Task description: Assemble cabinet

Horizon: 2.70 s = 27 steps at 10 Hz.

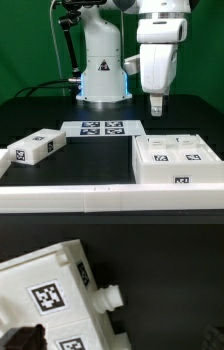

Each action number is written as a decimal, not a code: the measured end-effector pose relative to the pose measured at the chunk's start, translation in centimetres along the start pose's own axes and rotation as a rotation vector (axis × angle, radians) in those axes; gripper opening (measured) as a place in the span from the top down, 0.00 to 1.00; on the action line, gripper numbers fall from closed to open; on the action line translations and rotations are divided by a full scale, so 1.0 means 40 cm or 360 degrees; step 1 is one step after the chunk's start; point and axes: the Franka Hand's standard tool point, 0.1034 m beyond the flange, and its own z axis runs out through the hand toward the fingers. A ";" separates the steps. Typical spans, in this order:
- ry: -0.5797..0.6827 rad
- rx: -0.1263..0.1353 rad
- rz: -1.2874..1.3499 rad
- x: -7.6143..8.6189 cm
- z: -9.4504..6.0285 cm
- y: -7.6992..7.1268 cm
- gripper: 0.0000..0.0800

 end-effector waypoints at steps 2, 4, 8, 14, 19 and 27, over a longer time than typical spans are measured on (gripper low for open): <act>0.0013 -0.0008 0.0048 0.000 0.001 -0.002 0.00; 0.0058 -0.0027 0.0386 -0.013 0.016 -0.051 0.00; 0.0063 -0.0006 0.0639 -0.007 0.020 -0.061 0.00; 0.0038 0.0079 0.1613 -0.009 0.047 -0.061 0.00; 0.0042 0.0112 0.1844 -0.002 0.050 -0.060 0.00; 0.0006 0.0120 0.1862 -0.001 0.108 -0.049 0.00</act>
Offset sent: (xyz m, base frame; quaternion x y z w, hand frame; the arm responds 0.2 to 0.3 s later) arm -0.0353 -0.0002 -0.0098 -0.0137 0.0113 0.3021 0.9531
